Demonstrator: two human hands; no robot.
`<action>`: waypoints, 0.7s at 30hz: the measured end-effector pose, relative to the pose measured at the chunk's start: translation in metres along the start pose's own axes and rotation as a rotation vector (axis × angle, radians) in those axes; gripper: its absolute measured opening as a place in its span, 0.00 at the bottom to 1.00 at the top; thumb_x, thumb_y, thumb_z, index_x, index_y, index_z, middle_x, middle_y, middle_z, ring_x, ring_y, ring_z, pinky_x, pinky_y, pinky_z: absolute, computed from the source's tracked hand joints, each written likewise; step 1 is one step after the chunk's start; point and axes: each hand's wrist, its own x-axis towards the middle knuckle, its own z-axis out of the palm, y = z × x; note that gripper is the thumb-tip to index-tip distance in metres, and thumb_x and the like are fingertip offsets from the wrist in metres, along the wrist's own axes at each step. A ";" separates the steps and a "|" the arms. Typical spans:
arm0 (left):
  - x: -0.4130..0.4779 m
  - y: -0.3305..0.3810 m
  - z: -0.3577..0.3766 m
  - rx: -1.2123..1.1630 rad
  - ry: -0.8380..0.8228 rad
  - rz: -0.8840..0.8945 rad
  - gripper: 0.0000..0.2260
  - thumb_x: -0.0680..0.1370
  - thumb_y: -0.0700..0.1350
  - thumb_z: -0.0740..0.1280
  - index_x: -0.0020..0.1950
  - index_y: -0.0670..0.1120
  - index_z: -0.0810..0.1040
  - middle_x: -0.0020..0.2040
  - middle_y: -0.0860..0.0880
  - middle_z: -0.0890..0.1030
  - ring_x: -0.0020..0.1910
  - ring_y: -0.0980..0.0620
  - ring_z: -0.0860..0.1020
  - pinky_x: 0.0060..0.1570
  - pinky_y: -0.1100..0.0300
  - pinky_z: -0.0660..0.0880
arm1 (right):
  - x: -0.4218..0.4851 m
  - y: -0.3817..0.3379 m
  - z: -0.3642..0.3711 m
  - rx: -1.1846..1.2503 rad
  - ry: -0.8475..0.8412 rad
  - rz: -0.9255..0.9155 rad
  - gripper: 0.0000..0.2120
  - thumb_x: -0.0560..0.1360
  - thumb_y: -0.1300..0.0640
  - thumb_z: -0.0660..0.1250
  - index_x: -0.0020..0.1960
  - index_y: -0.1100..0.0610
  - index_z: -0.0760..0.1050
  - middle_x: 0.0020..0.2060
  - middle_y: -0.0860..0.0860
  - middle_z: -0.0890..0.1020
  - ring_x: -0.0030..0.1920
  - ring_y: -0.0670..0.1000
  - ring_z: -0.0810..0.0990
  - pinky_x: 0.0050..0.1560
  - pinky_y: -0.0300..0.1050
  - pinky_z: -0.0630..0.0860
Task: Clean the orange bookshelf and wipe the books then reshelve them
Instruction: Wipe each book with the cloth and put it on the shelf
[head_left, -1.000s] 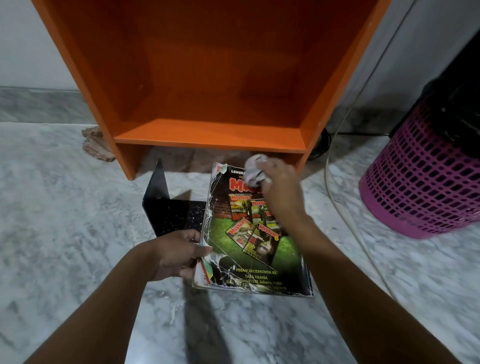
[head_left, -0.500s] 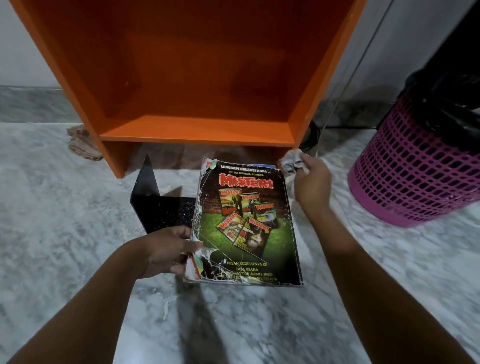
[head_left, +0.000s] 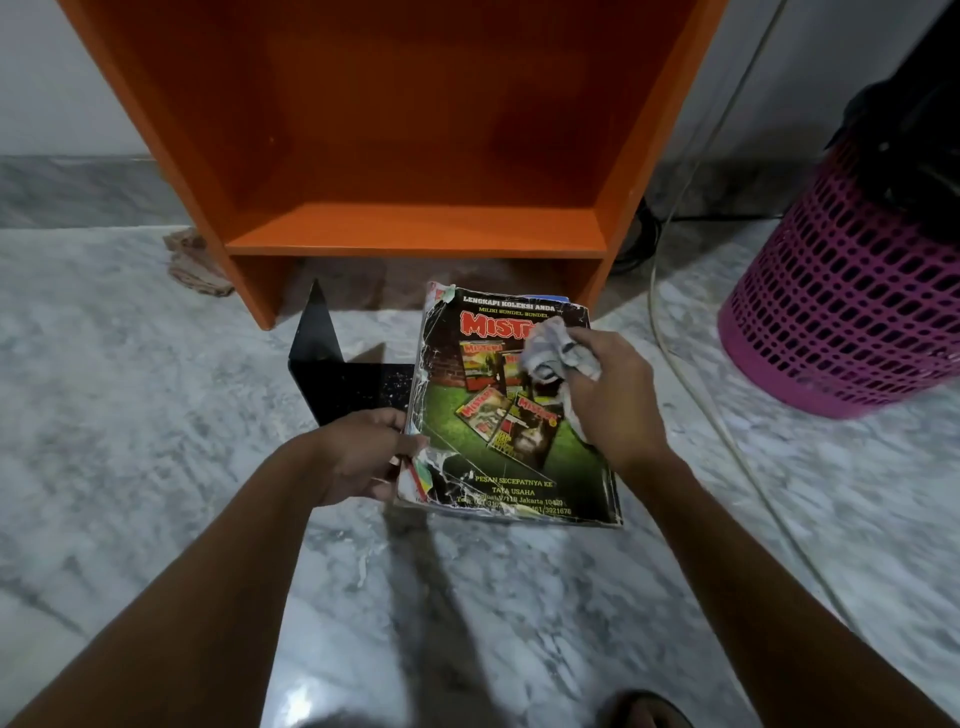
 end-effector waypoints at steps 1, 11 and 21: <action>0.000 0.000 0.001 -0.013 -0.004 -0.001 0.02 0.81 0.42 0.64 0.50 0.45 0.74 0.43 0.47 0.77 0.30 0.53 0.73 0.26 0.62 0.71 | -0.018 -0.011 0.004 0.029 -0.110 -0.029 0.21 0.77 0.63 0.67 0.69 0.51 0.73 0.60 0.44 0.75 0.56 0.44 0.73 0.47 0.24 0.65; -0.004 0.007 0.002 0.067 0.022 0.027 0.06 0.82 0.41 0.63 0.45 0.46 0.73 0.36 0.48 0.76 0.27 0.54 0.73 0.27 0.60 0.71 | -0.061 -0.001 0.020 -0.182 -0.135 -0.015 0.28 0.74 0.70 0.63 0.70 0.49 0.71 0.68 0.49 0.71 0.63 0.49 0.68 0.62 0.46 0.74; -0.012 0.016 0.004 0.175 -0.082 -0.079 0.07 0.77 0.36 0.67 0.54 0.38 0.74 0.45 0.40 0.75 0.27 0.47 0.79 0.42 0.48 0.83 | -0.086 -0.031 0.032 -0.160 -0.343 -0.295 0.25 0.74 0.63 0.68 0.68 0.47 0.73 0.64 0.43 0.71 0.63 0.44 0.67 0.63 0.42 0.70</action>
